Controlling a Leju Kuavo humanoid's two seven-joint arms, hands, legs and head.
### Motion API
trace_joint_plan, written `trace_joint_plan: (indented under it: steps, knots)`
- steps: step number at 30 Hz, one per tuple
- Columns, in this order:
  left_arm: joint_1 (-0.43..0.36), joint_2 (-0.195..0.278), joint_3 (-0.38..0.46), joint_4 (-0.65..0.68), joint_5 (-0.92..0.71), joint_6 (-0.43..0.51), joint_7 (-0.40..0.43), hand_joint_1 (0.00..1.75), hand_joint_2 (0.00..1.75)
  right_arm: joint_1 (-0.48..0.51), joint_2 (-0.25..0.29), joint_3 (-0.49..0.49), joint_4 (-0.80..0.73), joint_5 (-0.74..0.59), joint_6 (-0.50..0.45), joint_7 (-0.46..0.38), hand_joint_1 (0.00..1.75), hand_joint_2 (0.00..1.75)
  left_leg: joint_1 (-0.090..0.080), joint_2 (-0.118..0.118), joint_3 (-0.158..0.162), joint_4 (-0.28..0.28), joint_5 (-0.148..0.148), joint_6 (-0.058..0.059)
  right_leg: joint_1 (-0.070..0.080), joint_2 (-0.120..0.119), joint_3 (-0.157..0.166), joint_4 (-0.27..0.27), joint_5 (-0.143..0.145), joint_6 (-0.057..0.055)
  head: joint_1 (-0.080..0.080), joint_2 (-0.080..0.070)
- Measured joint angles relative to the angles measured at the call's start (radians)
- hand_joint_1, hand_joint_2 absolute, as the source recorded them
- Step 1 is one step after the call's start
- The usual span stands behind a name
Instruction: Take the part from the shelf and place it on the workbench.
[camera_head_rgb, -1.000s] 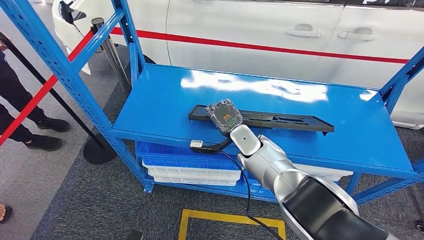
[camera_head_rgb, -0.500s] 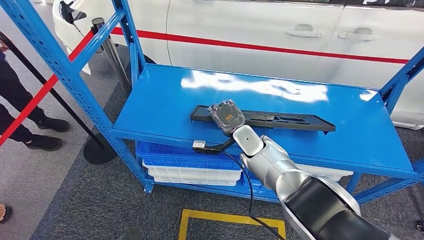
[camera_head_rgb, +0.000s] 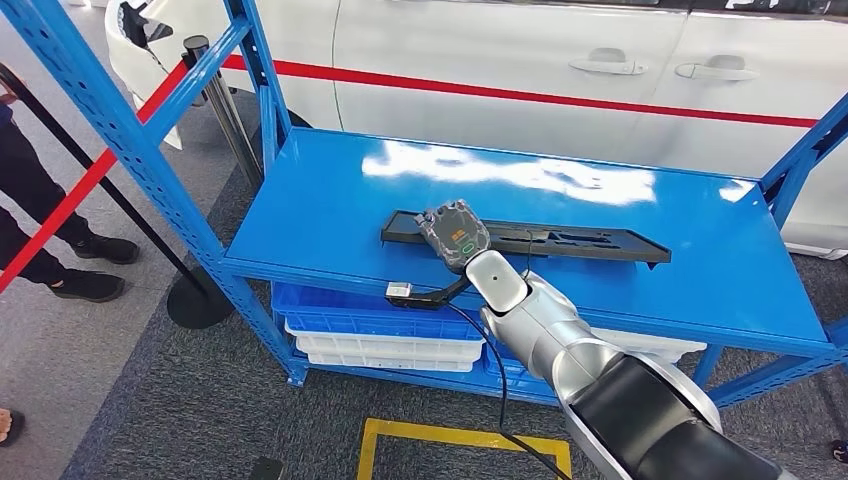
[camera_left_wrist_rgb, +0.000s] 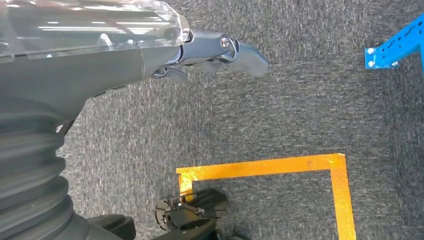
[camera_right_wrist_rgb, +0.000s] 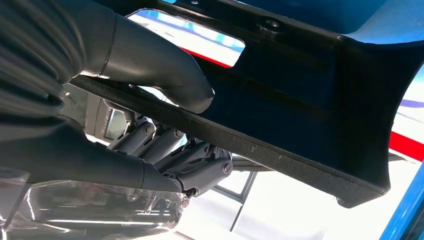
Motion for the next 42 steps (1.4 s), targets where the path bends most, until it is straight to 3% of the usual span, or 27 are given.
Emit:
trace_joint_plan:
  steps: [8,20,24,31,37,42]
  knots:
    - [-0.001,0.000,0.006,0.000,0.007,-0.021,0.002,0.00,1.75,0.002,-0.003,-0.011,0.000,0.008,-0.008,0.001,1.75,1.75,0.000,0.000,0.000,0.000,0.000,0.000,0.000,0.000,0.000,0.000,0.000,0.000,0.000,0.000]
    - [-0.008,0.000,0.024,0.000,0.047,-0.063,0.092,0.00,1.75,0.002,-0.003,-0.021,0.000,0.024,-0.009,0.001,1.75,1.75,0.000,0.000,0.000,0.000,0.000,0.000,0.000,0.000,0.000,0.000,0.000,0.000,0.000,0.000]
    - [-0.020,0.000,0.031,0.000,0.023,-0.069,0.206,0.00,1.75,0.002,-0.003,-0.024,0.000,0.036,-0.007,0.002,1.75,1.75,0.000,0.000,0.000,0.000,0.000,0.000,0.000,0.000,0.000,0.000,0.000,0.000,0.000,0.000]
    - [-0.037,0.000,0.011,0.000,-0.013,0.049,0.090,0.00,1.75,0.002,-0.004,-0.033,-0.001,0.048,-0.007,0.009,1.75,1.75,0.000,0.000,0.000,0.000,0.000,0.000,0.000,0.000,0.000,0.000,0.000,0.000,0.000,0.000]
    - [-0.056,0.000,0.011,0.000,0.003,0.080,0.027,0.00,1.75,0.008,-0.007,-0.046,-0.002,0.053,-0.013,0.020,1.75,1.75,0.000,0.000,0.000,0.000,0.000,0.000,0.000,0.000,0.000,0.000,0.000,0.000,0.000,0.000]
    - [-0.060,-0.005,0.002,0.000,0.012,0.132,-0.091,0.00,1.75,0.021,-0.022,-0.064,-0.005,0.053,-0.031,0.021,1.75,1.75,0.000,0.000,0.000,0.000,0.000,0.000,0.000,0.000,0.000,0.000,0.000,0.000,0.000,0.000]
